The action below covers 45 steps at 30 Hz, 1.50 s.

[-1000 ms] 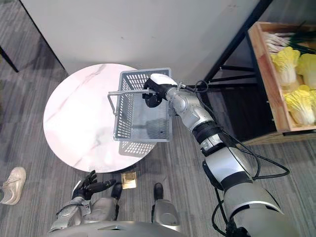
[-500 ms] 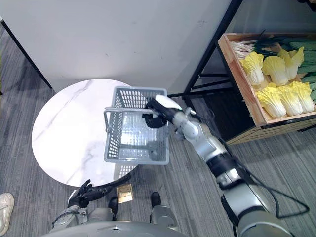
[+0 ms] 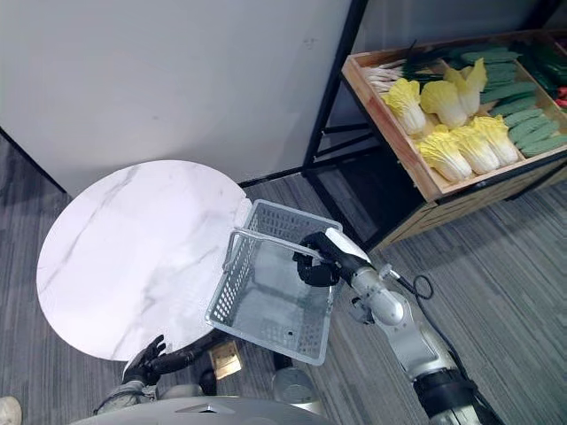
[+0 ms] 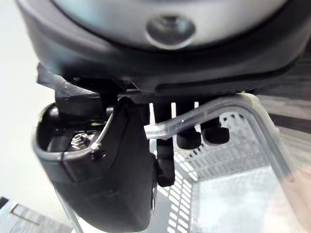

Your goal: Pick vegetable in the basket

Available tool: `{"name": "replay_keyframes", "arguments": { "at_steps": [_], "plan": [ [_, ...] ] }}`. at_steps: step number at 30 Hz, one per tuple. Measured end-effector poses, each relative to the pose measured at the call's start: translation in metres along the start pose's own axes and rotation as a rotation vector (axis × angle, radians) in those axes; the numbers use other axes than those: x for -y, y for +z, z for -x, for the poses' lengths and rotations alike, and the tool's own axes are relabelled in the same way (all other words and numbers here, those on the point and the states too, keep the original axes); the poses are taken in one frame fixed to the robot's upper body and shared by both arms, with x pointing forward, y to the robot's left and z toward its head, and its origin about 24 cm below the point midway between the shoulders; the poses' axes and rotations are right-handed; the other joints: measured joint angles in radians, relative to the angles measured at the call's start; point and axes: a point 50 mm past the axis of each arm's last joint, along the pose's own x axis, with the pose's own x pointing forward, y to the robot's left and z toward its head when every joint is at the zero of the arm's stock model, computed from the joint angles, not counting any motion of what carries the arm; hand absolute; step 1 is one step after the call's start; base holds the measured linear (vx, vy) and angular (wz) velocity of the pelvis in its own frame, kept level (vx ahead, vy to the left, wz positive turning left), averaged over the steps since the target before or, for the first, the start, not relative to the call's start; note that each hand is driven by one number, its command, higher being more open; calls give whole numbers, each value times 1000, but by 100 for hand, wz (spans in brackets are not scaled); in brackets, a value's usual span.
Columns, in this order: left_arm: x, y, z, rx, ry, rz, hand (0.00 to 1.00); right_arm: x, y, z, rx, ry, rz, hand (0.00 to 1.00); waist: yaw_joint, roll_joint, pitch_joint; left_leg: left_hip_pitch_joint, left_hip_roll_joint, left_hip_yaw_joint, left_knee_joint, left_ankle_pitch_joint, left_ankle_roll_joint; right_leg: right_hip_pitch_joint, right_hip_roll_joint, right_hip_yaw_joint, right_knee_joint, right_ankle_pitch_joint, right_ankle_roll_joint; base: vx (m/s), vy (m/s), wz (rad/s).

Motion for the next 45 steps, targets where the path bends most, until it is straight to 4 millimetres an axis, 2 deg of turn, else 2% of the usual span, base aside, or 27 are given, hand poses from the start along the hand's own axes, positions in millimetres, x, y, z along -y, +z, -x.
{"name": "replay_keyframes", "arguments": {
  "at_steps": [7,12,18,23,26,34,45],
  "plan": [
    [-3,-9,3,-31,6,-36,100,-6,-5,26,-31,-152,-154,0,-25,-3,-41,21,3,27,-26,0,0,-1,4,25,-1,-2,-2,26,17,-12],
    [-4,-15,4,-57,10,-38,100,-15,-16,45,-105,-289,-291,0,-49,-10,-57,35,3,49,-32,-4,1,1,7,48,0,-2,-2,10,17,-11],
    [-5,-21,5,-85,13,-37,100,-23,-36,72,-240,-358,-328,0,-62,-5,-76,49,5,68,-50,-8,1,0,11,57,1,-4,-2,-2,6,-9],
    [-6,-26,6,-109,16,-37,100,-22,-46,85,-316,-428,-347,0,-81,2,-82,61,8,84,-62,-8,1,-1,17,76,1,-4,-2,7,5,-10],
    [-6,-27,6,-112,17,-38,100,-22,-52,94,-362,-489,-359,0,-81,5,-86,70,11,91,-70,-8,1,1,20,79,3,-6,-4,17,4,-8],
    [-6,-29,7,-119,25,-38,100,-24,-62,105,-449,-587,-394,0,-82,6,-93,91,12,106,-84,-7,1,2,25,91,19,-17,-4,10,2,-5],
    [-4,-31,8,-129,20,-36,100,-52,-74,113,-581,-592,-500,0,-80,5,-102,109,15,126,-88,-9,-2,0,34,106,47,-32,-6,-2,-2,-3]
  ]
}}
